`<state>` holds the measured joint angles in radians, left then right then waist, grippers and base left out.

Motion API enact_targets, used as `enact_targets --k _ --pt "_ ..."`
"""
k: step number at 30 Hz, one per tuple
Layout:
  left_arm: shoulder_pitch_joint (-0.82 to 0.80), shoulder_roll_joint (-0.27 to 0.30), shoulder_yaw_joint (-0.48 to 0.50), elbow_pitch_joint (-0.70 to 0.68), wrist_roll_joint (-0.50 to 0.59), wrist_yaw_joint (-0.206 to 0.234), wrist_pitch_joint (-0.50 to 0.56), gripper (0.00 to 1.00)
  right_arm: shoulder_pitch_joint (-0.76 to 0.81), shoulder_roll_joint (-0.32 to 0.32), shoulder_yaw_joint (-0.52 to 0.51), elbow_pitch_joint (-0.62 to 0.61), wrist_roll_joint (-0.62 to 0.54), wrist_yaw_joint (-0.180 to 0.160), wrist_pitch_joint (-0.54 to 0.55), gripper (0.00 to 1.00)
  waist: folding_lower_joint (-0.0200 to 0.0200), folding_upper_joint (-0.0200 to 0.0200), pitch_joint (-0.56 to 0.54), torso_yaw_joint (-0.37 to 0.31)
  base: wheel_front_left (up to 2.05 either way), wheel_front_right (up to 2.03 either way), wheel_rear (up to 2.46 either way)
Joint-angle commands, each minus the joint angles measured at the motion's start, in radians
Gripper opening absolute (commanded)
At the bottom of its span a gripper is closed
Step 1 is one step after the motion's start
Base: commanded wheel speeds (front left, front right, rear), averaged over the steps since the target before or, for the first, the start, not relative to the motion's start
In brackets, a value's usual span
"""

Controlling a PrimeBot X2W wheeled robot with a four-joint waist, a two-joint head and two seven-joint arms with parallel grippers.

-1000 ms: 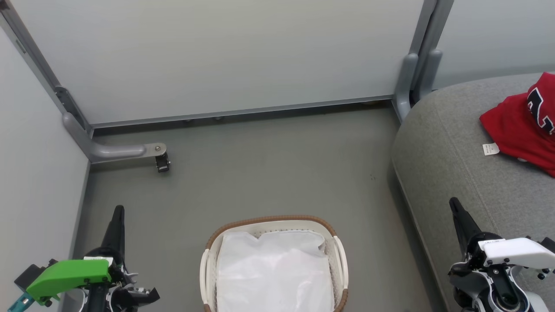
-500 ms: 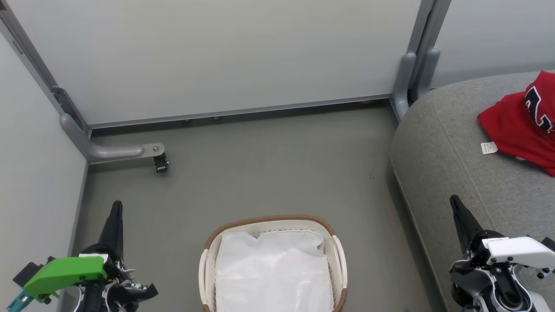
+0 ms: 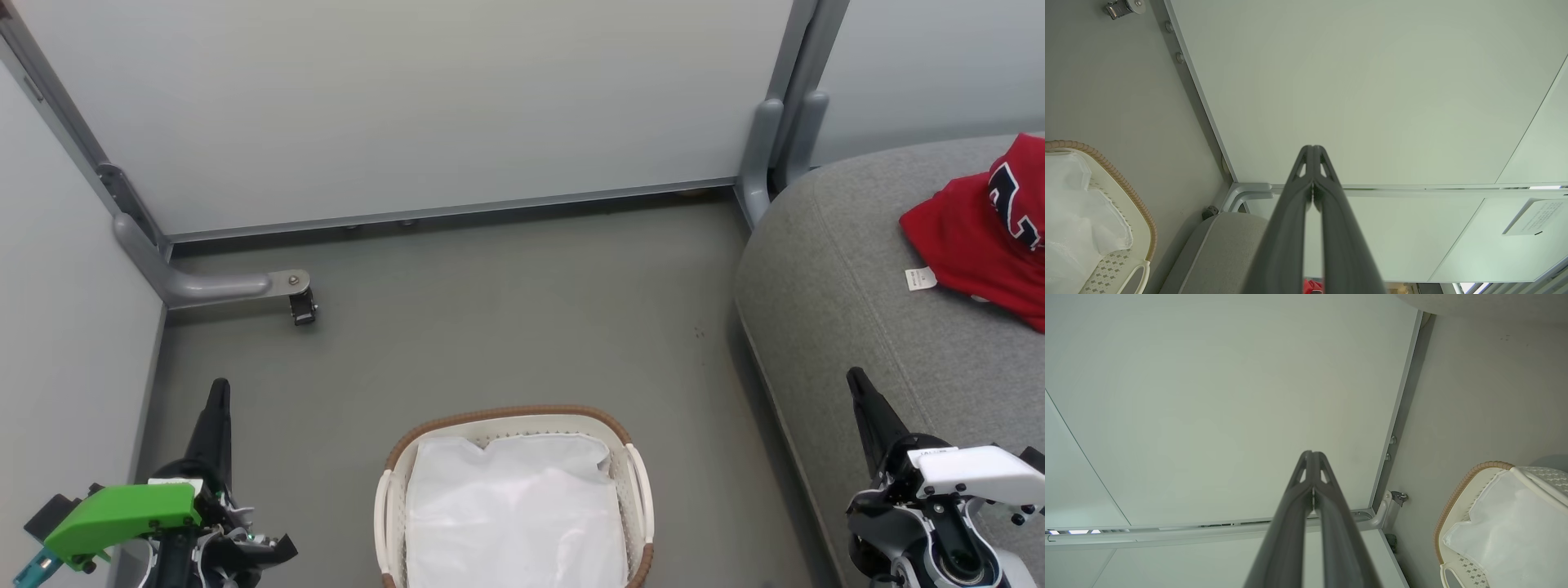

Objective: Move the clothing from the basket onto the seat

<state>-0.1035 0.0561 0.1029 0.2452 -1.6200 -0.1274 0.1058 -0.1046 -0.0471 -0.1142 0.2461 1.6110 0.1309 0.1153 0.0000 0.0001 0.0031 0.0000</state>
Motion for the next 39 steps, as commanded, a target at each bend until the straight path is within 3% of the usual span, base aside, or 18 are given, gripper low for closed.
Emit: enact_targets --k 1,39 --pt "-0.010 0.003 0.006 -0.001 -0.001 -0.007 0.004 0.00 -0.007 -0.006 -0.001 -0.003 0.004 0.000 0.001 0.00 0.0000 -0.0001 0.000 0.000 0.00 0.00 0.00" --pt "-0.011 -0.001 0.010 -0.001 0.004 -0.007 0.007 0.00 -0.007 -0.006 -0.001 -0.003 0.004 0.000 0.001 0.00 0.0000 -0.0001 0.000 0.000 0.00 0.00 0.00"
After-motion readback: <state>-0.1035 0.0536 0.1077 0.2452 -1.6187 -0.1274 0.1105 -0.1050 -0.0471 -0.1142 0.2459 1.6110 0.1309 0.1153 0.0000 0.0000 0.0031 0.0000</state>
